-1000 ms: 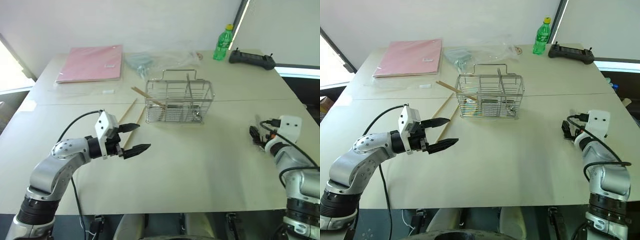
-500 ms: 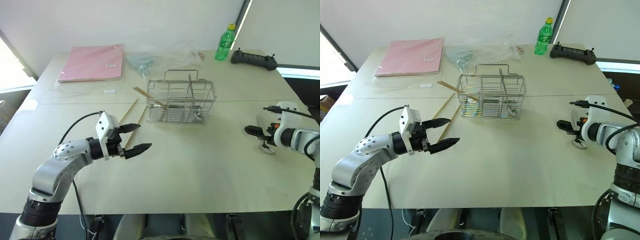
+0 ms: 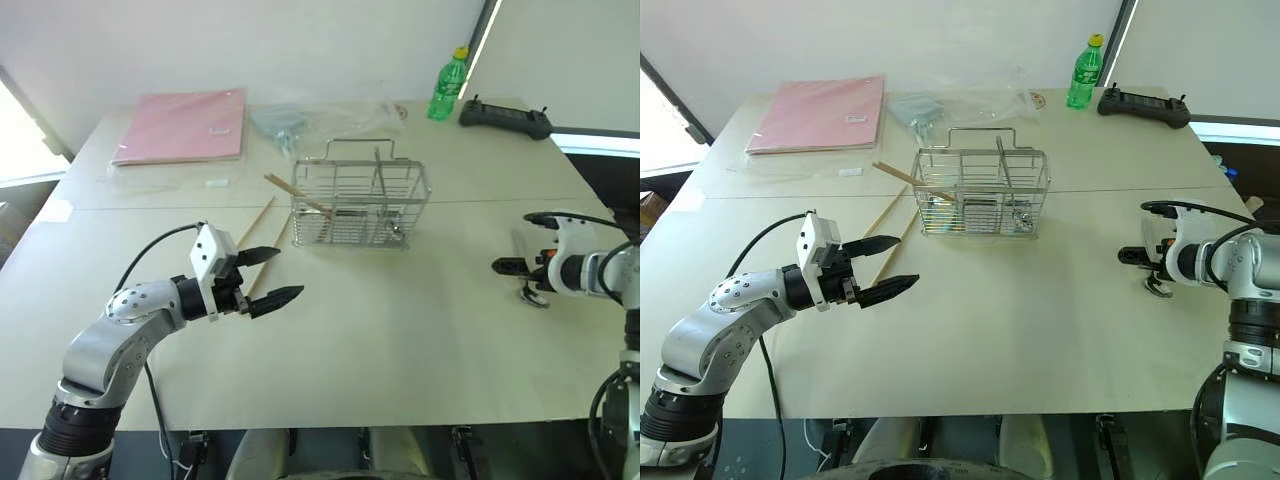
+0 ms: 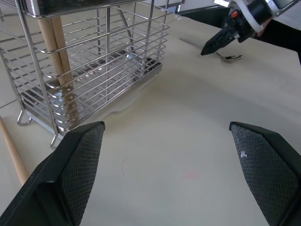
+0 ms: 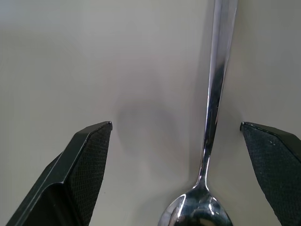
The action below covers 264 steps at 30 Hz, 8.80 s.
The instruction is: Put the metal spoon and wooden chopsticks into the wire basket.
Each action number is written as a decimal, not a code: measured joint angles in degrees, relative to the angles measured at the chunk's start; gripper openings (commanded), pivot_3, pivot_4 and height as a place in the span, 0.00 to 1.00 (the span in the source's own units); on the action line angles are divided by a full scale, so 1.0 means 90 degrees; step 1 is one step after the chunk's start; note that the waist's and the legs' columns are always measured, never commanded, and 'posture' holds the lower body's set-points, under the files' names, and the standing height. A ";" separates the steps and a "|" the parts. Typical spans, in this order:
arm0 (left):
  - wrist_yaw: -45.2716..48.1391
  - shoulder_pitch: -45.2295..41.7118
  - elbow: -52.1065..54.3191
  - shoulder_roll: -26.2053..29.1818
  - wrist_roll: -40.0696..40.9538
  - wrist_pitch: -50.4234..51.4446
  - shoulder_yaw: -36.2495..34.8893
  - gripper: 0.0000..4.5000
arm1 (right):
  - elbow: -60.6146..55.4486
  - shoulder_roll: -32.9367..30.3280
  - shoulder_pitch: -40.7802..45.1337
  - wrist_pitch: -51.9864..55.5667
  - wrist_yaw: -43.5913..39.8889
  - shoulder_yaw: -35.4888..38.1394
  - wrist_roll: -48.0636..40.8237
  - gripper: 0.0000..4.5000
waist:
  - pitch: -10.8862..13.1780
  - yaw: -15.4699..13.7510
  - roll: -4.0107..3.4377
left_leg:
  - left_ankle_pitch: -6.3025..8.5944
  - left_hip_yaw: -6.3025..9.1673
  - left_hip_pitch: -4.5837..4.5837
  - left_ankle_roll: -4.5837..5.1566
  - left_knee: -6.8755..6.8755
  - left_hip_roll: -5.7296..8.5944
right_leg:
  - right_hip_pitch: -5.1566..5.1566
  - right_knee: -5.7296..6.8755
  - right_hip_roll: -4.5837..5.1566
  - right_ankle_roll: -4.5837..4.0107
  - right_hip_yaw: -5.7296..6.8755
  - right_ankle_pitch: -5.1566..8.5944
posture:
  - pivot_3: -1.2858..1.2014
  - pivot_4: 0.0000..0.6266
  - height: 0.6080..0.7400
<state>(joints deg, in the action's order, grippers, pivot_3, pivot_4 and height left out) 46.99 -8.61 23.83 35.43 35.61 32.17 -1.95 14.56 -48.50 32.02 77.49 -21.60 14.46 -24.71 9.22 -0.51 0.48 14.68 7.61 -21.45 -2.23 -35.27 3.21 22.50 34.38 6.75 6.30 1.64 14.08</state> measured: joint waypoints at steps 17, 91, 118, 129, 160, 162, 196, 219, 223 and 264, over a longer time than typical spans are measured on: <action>-0.0071 -0.0008 0.0000 0.0028 0.0003 0.0006 -0.0116 1.00 | 0.0633 -0.0493 -0.0043 -0.0695 -0.0822 -0.0560 0.0493 0.35 | -0.0001 -0.0014 0.0006 | 0.0000 0.0001 -0.0001 -0.0001 -0.0005 0.0001 | -0.0007 -0.0007 0.0000 0.0018 0.0000 -0.0010 | 0.52 0.24 0.76; 0.0137 -0.0664 -0.0332 -0.0016 -0.0010 -0.0030 -0.0174 1.00 | -0.3323 0.3142 0.1014 -0.3766 0.0263 -0.0689 0.0054 0.01 | 0.0003 0.0135 0.0000 | -0.0003 0.0012 0.0002 -0.0008 0.0004 0.0001 | 0.0017 0.0024 -0.0006 0.0028 -0.0004 -0.0017 | 0.52 0.24 0.76; 0.0012 -0.0793 -0.0389 -0.0072 -0.0012 -0.0082 -0.0180 1.00 | -0.2414 0.3390 0.1011 -0.4399 0.0767 -0.0500 0.0242 0.99 | 0.0003 0.0146 0.0000 | -0.0007 0.0014 0.0004 -0.0013 0.0004 0.0001 | 0.0042 0.0080 -0.0006 0.0027 -0.0010 -0.0016 | 0.52 0.24 0.76; 0.0047 -0.0857 -0.0525 0.0017 -0.0020 -0.0140 -0.0199 1.00 | -0.3994 0.0628 0.0372 -0.2545 -0.1674 0.0507 -0.2097 0.99 | 0.0006 0.0113 0.0008 | -0.0003 0.0015 -0.0003 -0.0006 0.0004 -0.0001 | 0.0029 0.0058 -0.0002 0.0031 -0.0004 -0.0012 | 0.52 0.24 0.76; -0.0026 -0.3174 -0.5961 0.0015 -0.2548 -0.1706 0.0300 1.00 | -0.5862 0.1220 -0.5147 -0.5872 -0.2670 -0.0104 -0.0636 0.99 | 0.0015 -0.0034 0.0077 | -0.0002 0.0012 0.0000 -0.0010 -0.0001 0.0002 | 0.0017 0.0038 0.0005 0.0055 -0.0002 -0.0002 | 0.52 0.24 0.76; -0.0025 -0.3460 -0.6341 -0.0242 -0.2784 -0.1834 0.0509 1.00 | -0.5813 0.1207 -0.5127 -0.5937 -0.2701 -0.0115 -0.0583 0.99 | 0.0019 -0.0040 0.0083 | -0.0002 0.0012 -0.0001 -0.0010 -0.0002 0.0003 | 0.0017 0.0039 0.0005 0.0054 0.0001 -0.0003 | 0.52 0.24 0.76; -0.0576 -0.7270 -1.1079 -0.1514 -0.5191 -0.0919 0.1394 1.00 | -0.5783 0.1325 -0.4836 -0.5870 -0.1906 -0.0173 -0.0899 0.99 | 0.0036 -0.0016 0.0116 | -0.0003 0.0010 0.0004 -0.0009 -0.0021 0.0009 | 0.0015 0.0075 0.0002 0.0090 0.0006 0.0000 | 0.52 0.24 0.76; -0.0917 -0.7340 -1.1264 -0.1773 -0.5487 -0.0863 0.1327 0.01 | -0.5789 0.1463 -0.4822 -0.5886 -0.1744 -0.0189 -0.0892 1.00 | 0.0035 -0.0005 0.0115 | -0.0002 0.0011 0.0003 -0.0009 -0.0066 0.0008 | 0.0002 0.0086 0.0002 0.0098 0.0006 -0.0003 | 0.52 0.24 0.76; -0.0933 -0.7340 -1.1265 -0.1774 -0.5490 -0.0863 0.1327 0.01 | -0.5801 0.1463 -0.4806 -0.5885 -0.1701 -0.0189 -0.0894 1.00 | 0.0035 -0.0011 0.0115 | -0.0002 0.0010 0.0002 -0.0009 -0.0067 0.0008 | 0.0001 0.0085 0.0002 0.0098 0.0006 -0.0003 | 0.52 0.24 0.76; -0.1405 -0.6845 -0.6225 -0.2529 -0.0970 -0.1521 -0.1946 0.01 | -0.6028 0.1316 -0.4644 -0.5350 -0.1410 -0.0004 -0.1298 1.00 | 0.0034 -0.0021 0.0113 | -0.0003 0.0017 0.0005 -0.0012 -0.0092 0.0009 | -0.0014 0.0085 0.0002 0.0079 0.0000 -0.0026 | 0.52 0.24 0.76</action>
<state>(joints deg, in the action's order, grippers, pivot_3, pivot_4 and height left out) 34.35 -70.22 -32.19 12.67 26.88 18.48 -19.46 -39.69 -36.65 -9.78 29.35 -34.29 14.42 -36.39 9.52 -0.70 1.50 14.65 7.75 -21.40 -2.33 -36.09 3.29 22.37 35.15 6.76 7.01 1.64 13.84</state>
